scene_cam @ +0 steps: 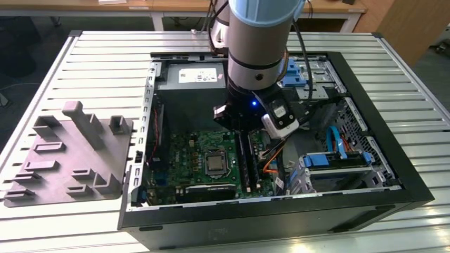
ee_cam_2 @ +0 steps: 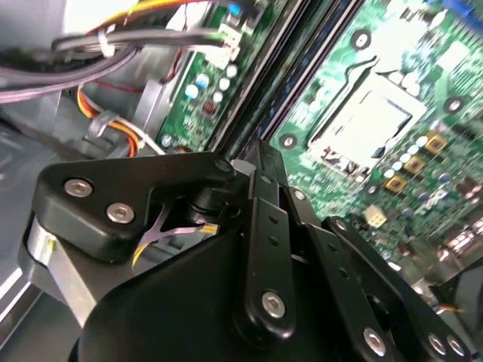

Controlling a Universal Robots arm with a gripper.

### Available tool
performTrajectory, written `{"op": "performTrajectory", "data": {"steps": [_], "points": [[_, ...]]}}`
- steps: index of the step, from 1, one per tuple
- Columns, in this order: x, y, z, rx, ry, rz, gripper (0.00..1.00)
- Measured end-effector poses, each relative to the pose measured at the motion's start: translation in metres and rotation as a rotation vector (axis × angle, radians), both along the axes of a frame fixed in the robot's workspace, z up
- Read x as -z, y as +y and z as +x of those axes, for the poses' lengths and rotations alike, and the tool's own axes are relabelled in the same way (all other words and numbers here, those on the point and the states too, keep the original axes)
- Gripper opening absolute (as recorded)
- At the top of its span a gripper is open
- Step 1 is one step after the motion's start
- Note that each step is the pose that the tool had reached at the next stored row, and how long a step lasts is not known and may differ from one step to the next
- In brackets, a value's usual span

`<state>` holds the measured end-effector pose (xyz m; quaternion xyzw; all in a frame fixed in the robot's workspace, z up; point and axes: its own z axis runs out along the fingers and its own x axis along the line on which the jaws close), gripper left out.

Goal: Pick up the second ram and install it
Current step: 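Press down the second ram until it locks into place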

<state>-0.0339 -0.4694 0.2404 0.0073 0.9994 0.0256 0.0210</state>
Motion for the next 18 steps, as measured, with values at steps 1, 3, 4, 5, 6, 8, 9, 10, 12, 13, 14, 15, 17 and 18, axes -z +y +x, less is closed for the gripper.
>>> {"op": "performTrajectory", "data": {"steps": [1, 3, 4, 5, 6, 8, 9, 10, 12, 13, 14, 15, 17, 18], "points": [[0.0000, -0.0033, 0.000, 0.000, 0.0000, 0.0001, 0.10], [0.0000, -0.0094, 0.000, 0.000, 0.0000, 0.0001, 0.10], [0.0000, -0.0124, 0.000, 0.000, 0.0000, 0.0001, 0.10], [0.0000, -0.0153, 0.000, 0.000, 0.0000, 0.0000, 0.10], [0.0000, -0.0179, 0.000, 0.000, 0.0000, 0.0000, 0.10], [0.0000, -0.0222, 0.000, 0.000, 0.0000, 0.0000, 0.10], [0.0000, -0.0238, 0.000, 0.000, 0.0000, -0.0004, 0.10], [0.0000, -0.0254, 0.000, 0.000, 0.0000, -0.0005, 0.10], [0.0000, -0.0291, 0.000, 0.000, 0.0001, -0.0011, 0.10], [0.0000, -0.0312, 0.000, 0.000, 0.0000, -0.0013, 0.10], [0.0000, -0.0335, 0.000, 0.000, 0.0000, -0.0015, 0.10], [0.0001, -0.0361, 0.000, 0.000, 0.0000, -0.0016, 0.10], [0.0001, -0.0404, 0.000, 0.000, 0.0000, -0.0020, 0.10], [0.0000, -0.0425, 0.000, 0.000, 0.0000, -0.0026, 0.10]]}}
